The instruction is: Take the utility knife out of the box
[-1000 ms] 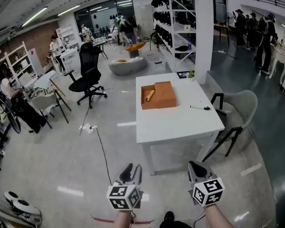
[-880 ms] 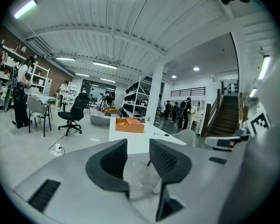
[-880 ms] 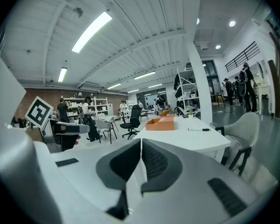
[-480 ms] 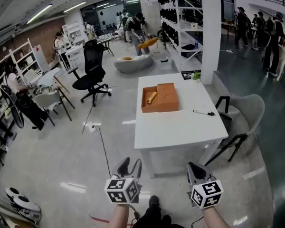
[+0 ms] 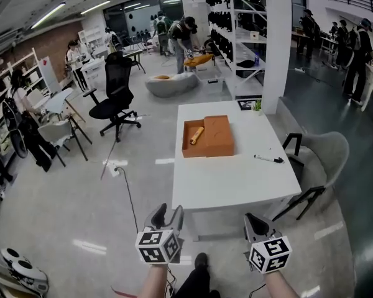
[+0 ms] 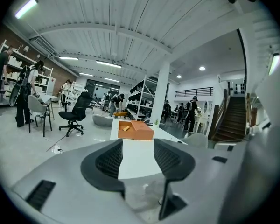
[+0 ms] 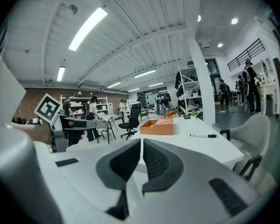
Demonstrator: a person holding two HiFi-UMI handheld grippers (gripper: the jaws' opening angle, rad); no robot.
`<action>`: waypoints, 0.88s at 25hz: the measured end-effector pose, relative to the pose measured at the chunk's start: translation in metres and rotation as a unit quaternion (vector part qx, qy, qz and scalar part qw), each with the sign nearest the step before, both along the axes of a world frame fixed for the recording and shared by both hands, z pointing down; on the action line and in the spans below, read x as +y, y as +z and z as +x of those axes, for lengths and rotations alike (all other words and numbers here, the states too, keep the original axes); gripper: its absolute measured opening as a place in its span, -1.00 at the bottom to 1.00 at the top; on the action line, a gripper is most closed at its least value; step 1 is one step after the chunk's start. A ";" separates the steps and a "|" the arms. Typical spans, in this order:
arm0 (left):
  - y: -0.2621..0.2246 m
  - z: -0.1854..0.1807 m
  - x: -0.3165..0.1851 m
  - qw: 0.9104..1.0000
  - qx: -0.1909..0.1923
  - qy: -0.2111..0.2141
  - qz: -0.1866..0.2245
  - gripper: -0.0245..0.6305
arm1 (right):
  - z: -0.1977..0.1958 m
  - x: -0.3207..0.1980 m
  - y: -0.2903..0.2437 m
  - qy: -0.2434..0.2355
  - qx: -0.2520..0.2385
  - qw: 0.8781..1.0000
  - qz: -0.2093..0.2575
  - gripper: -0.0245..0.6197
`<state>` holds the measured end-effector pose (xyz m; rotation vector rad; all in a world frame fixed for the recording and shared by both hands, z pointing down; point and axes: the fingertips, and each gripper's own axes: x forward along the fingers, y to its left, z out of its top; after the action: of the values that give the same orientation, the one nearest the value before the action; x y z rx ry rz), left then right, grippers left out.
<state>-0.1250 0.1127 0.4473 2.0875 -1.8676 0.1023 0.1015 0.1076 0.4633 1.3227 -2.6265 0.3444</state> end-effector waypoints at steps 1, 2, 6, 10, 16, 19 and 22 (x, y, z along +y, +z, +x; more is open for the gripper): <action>0.000 -0.003 -0.010 1.000 -0.001 0.002 -0.001 -0.36 | -0.004 -0.010 0.000 0.001 0.000 1.000 0.000 -0.92; 0.001 -0.006 -0.021 1.000 -0.002 0.004 -0.002 -0.36 | -0.008 -0.020 0.000 0.002 0.000 1.000 -0.001 -0.92; 0.006 -0.022 -0.063 1.000 -0.008 0.008 -0.005 -0.36 | -0.025 -0.061 0.002 0.006 0.001 1.000 -0.003 -0.92; 0.005 -0.036 -0.107 1.000 -0.006 0.019 -0.009 -0.36 | -0.037 -0.100 0.000 0.017 0.002 1.000 -0.005 -0.92; -0.004 -0.055 -0.169 0.999 -0.015 0.034 -0.009 -0.36 | -0.049 -0.156 -0.008 0.041 -0.001 0.999 -0.005 -0.92; -0.002 -0.064 -0.192 0.999 -0.019 0.040 -0.010 -0.36 | -0.058 -0.176 -0.008 0.050 0.002 0.999 -0.003 -0.92; -0.001 -0.072 -0.214 0.999 -0.022 0.048 -0.008 -0.36 | -0.065 -0.194 -0.008 0.058 0.004 0.998 0.001 -0.92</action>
<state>-0.1966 -0.1009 0.4464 2.1800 -1.7843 0.1866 0.0367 -0.0868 0.4555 1.4791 -2.5501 0.3522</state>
